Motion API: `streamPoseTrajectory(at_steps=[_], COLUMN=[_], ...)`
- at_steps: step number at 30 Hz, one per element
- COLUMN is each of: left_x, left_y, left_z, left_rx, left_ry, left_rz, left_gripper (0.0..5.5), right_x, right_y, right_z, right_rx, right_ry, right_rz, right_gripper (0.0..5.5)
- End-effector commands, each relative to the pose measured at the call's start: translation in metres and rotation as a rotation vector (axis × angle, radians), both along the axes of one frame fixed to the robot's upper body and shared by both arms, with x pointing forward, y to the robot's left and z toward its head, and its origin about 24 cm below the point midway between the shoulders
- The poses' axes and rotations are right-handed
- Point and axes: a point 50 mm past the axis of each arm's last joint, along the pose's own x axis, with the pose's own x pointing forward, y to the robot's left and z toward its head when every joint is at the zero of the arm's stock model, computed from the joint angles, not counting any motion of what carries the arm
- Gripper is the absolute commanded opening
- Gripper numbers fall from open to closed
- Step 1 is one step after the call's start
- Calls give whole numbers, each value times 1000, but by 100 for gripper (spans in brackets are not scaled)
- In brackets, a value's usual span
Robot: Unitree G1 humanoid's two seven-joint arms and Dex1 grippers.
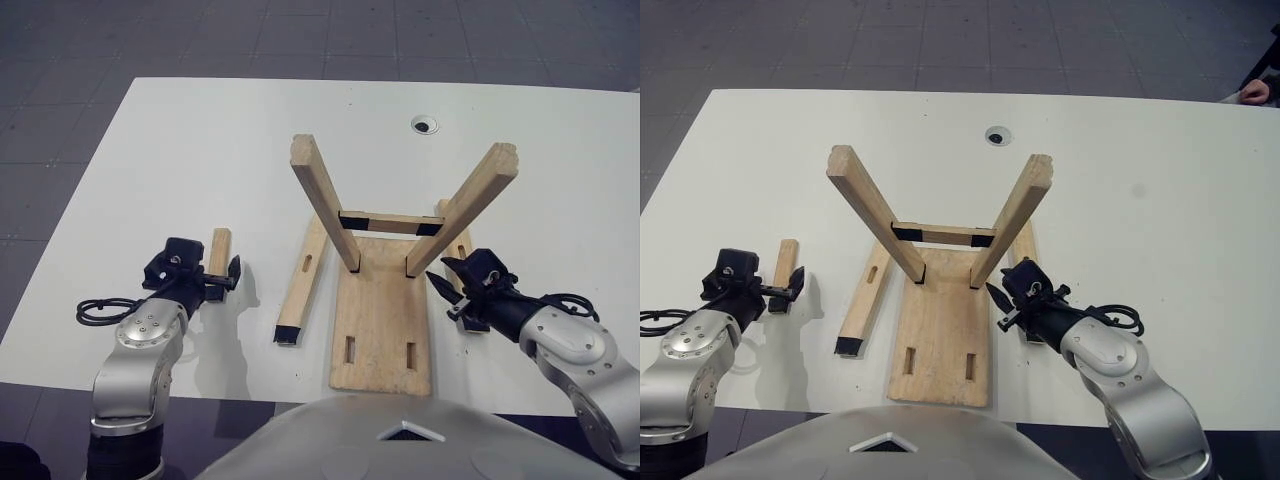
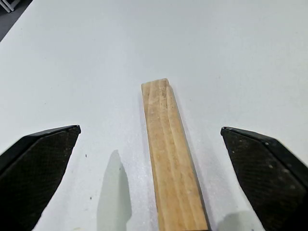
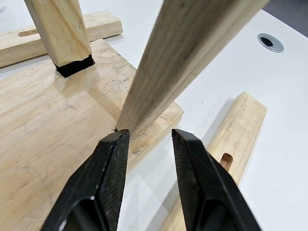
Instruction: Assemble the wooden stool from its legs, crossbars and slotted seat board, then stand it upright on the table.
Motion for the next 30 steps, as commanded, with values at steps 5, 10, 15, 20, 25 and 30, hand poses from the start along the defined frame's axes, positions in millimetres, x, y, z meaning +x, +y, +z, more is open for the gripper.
streamPoseTrajectory(at_steps=[5, 10, 15, 20, 25, 30], left_x=[-25, -35, -41, -47, -54, -57], left_y=[-9, -8, -11, -9, -9, -10], left_z=[-35, -43, -46, -52, -57, -60], left_rx=[-155, -192, -181, -149, -172, -181], left_ry=[233, 313, 344, 382, 423, 438], left_rz=[81, 167, 161, 163, 201, 210], left_gripper=[549, 456, 373, 286, 207, 133], right_x=[0, 0, 1, 1, 2, 4], right_y=[2, 4, 4, 4, 5, 5], right_z=[8, 13, 15, 17, 18, 23], right_rx=[19, 37, 47, 55, 64, 88], right_ry=[-36, -59, -72, -81, -93, -119], right_rz=[-15, -28, -36, -35, -39, -28], right_gripper=[159, 159, 159, 159, 159, 159])
